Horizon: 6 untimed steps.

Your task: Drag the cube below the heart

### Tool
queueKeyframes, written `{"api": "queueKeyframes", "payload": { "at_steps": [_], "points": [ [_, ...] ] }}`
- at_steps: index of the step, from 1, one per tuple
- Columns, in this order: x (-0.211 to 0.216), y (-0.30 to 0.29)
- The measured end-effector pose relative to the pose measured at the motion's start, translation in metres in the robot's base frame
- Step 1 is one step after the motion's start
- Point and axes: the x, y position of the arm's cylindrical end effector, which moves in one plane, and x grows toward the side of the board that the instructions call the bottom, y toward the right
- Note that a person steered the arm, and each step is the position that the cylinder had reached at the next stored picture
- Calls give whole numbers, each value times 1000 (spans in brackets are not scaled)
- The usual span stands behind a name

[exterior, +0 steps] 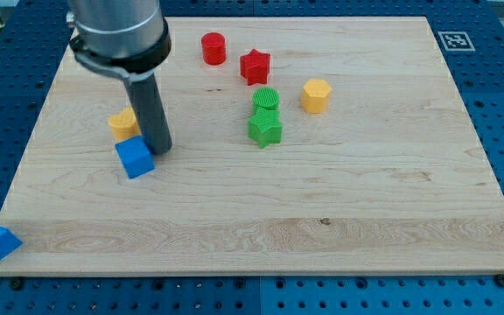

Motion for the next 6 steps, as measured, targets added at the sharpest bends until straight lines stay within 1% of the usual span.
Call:
{"api": "queueKeyframes", "payload": {
  "at_steps": [2,4,5,6],
  "points": [
    [50,-3],
    [52,-1],
    [50,12],
    [40,13]
  ]
}}
